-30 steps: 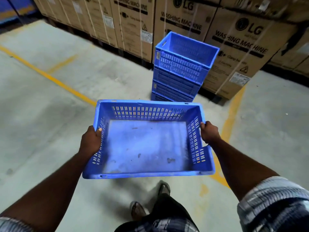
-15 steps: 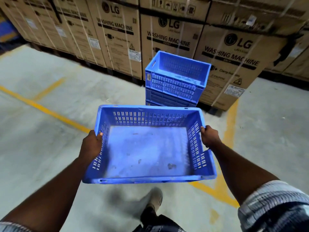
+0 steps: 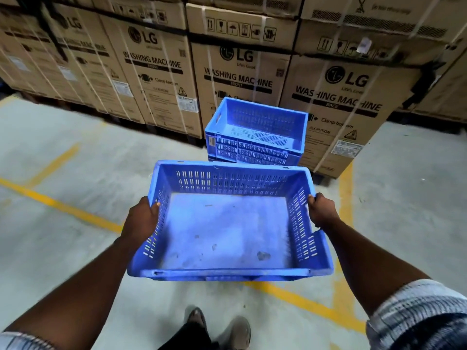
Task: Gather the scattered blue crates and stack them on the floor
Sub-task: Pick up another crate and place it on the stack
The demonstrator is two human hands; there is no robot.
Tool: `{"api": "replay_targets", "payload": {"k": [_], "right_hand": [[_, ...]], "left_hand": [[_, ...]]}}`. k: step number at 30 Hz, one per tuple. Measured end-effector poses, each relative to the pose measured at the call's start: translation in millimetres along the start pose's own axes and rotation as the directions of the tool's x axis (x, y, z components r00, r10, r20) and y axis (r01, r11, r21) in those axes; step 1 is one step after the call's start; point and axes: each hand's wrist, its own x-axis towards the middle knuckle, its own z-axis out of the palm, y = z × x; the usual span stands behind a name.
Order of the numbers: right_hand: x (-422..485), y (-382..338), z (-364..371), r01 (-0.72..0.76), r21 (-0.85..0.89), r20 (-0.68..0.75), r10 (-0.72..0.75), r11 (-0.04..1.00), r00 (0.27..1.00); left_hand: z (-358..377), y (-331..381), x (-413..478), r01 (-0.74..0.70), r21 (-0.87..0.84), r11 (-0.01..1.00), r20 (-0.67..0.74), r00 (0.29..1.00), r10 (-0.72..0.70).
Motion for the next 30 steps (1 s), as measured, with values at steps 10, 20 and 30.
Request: {"api": "replay_targets", "payload": {"k": [10, 20, 30], "right_hand": [[75, -34, -38, -0.047, -0.107, -0.041, 0.043, 0.993, 0.998], [153, -72, -81, -0.141, -0.199, -0.139, 0.114, 0.97, 0.984], [249, -105, -115, -0.209, -0.163, -0.166, 0.182, 0.964, 0.969]], "left_hand": [[10, 49, 124, -0.104, 0.012, 0.995, 0.066, 0.993, 0.103], [7, 135, 282, -0.219, -0.061, 0.974, 0.149, 0.963, 0.226], [18, 200, 399, -0.273, -0.094, 0.957, 0.17, 0.943, 0.286]]}}
